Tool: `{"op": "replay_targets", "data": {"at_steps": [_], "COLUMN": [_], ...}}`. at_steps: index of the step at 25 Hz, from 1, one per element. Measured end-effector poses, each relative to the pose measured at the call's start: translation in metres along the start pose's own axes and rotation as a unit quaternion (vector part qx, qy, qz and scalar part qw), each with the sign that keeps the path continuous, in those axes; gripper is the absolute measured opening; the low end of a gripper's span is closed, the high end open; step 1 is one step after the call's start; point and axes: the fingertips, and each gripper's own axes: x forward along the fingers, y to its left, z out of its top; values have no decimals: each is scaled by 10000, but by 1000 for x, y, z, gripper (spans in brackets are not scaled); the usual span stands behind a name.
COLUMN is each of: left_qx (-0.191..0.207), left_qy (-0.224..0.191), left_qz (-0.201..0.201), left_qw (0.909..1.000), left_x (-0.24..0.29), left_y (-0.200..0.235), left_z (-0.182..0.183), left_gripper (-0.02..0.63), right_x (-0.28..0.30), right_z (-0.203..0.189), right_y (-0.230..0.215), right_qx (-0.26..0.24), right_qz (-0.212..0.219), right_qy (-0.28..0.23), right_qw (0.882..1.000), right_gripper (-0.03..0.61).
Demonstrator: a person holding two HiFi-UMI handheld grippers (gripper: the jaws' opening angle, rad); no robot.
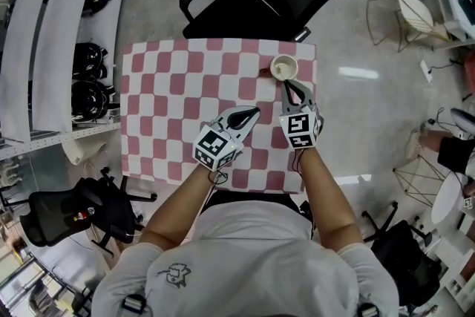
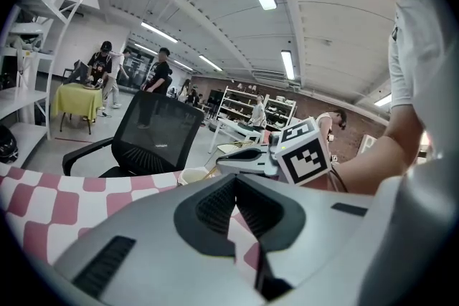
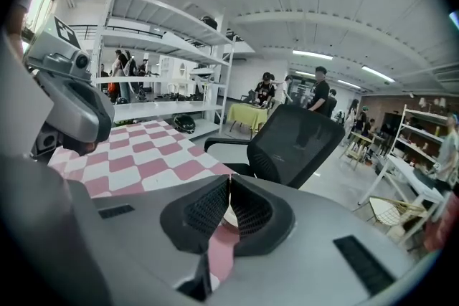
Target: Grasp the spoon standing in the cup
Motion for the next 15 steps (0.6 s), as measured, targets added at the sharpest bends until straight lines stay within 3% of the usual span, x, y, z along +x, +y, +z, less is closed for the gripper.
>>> {"op": "replay_targets", "data": {"at_steps": [15], "left_qx": [398], "left_qy": [-369], "left_qz": [112], "left_qw": [9985], "left_x": [-10], "left_y": [-54], "left_z": [41], "left_gripper": [14], "right_x": [-74], "right_z": [32], "right_y": [-10], "right_qx": [37], "right_qz": [-98], "right_qy": [-486], "right_qw": [9988], "right_gripper": [34]}}
